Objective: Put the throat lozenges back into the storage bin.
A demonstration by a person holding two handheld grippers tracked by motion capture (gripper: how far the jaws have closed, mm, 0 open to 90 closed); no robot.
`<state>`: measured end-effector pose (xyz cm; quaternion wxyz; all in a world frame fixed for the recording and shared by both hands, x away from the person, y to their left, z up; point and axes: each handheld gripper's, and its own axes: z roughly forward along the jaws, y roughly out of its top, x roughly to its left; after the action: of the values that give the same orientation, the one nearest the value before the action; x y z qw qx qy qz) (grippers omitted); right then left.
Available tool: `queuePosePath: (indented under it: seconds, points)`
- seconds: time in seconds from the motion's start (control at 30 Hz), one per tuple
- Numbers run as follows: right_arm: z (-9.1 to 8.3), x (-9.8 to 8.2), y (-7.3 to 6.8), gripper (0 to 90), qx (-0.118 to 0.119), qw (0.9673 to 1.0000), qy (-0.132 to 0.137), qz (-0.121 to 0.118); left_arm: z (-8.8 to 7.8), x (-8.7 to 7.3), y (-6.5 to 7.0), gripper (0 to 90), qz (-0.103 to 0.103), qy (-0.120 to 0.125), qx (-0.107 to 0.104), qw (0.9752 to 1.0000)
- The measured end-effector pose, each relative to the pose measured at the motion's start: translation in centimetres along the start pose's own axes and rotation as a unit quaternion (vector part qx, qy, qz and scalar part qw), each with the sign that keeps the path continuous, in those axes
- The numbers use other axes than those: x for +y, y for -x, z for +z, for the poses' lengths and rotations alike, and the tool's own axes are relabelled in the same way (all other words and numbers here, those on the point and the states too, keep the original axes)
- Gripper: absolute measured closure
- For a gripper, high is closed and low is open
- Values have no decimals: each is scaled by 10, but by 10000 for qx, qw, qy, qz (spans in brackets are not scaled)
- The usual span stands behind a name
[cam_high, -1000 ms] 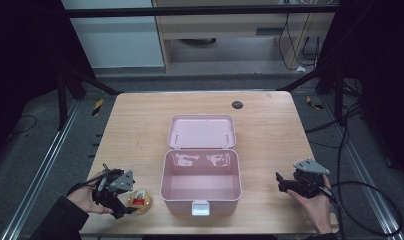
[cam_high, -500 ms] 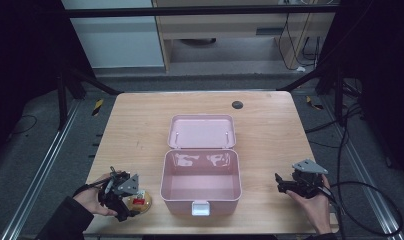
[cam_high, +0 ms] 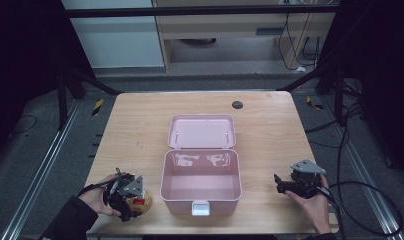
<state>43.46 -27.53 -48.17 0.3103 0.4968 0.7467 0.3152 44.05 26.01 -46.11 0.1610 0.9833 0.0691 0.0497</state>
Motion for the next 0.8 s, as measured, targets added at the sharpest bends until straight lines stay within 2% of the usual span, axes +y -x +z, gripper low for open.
queuePosePath:
  seconds: [0.47,0.8]
  points:
    - [0,0,0,37,23,10000,-5,-14,6,2,-1,183,79,-58,-59,9999]
    - [0,0,-1,38,33,10000,-25,-56,8,1,-1,193,66,-81,-69,9999]
